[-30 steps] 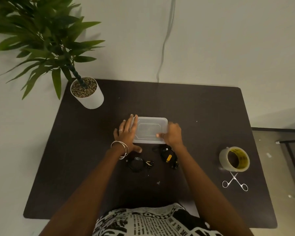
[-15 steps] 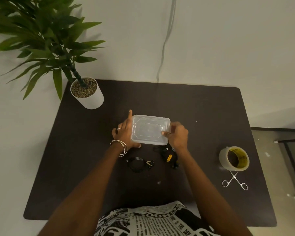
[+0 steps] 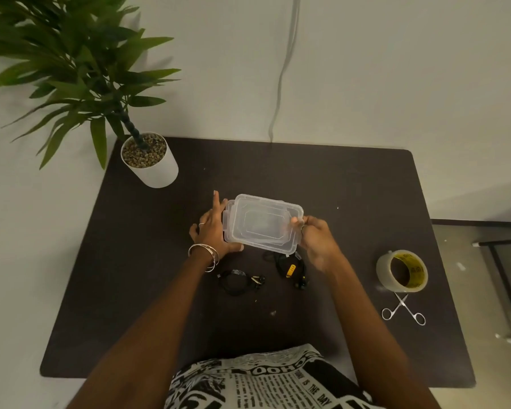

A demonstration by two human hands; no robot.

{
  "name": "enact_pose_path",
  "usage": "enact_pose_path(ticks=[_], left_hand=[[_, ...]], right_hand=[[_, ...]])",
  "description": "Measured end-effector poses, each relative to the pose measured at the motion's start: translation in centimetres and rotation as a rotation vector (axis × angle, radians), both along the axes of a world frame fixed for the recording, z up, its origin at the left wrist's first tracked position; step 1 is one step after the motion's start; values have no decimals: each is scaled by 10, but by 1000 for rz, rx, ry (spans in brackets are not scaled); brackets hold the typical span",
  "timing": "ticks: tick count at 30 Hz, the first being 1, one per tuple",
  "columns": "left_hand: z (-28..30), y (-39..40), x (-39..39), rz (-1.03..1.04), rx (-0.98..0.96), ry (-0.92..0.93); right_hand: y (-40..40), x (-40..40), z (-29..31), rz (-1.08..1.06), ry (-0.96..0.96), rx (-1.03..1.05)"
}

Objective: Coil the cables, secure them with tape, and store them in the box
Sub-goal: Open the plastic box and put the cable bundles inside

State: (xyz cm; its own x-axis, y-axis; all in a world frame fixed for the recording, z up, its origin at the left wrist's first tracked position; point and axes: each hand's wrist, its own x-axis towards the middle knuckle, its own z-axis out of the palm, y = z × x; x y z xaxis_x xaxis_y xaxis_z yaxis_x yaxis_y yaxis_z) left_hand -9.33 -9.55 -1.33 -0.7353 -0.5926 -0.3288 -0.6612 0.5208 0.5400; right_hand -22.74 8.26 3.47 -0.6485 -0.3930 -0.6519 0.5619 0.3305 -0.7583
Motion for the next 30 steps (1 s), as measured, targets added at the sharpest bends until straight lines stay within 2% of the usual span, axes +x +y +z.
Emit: enact_pose_path(ticks=[6,7,9,11,13,16,18,20,23,27,30], left_hand=[[-1,2,0,-8,3,-55],[-1,2,1,-15,-2,-72],[-1,2,2,-26,-14,-109],[0,2,4,-1,28,-105],[-1,3,7,66,91,-53],[-6,6,14,193,142,21],[-6,10,20,268,124,87],[-4,12,25,332,75,145],[-1,15,29,383,12,188],[4,23,35,467,-82,205],[-2,34,48,314,-108,175]], right_hand=[[29,-16,26,-373,-92,-280],[35,-21,30,-443,-23,-285],[48,-26,38,-480,271,-149],[56,-30,36,-348,665,159],[60,-31,18,-65,984,416],[65,-23,-33,461,1261,531],[73,-17,-67,633,1354,605],[81,-9,-82,688,1286,656],[93,-5,-91,629,1122,741],[87,5,-73,394,1051,604],[68,22,-62,299,853,508]])
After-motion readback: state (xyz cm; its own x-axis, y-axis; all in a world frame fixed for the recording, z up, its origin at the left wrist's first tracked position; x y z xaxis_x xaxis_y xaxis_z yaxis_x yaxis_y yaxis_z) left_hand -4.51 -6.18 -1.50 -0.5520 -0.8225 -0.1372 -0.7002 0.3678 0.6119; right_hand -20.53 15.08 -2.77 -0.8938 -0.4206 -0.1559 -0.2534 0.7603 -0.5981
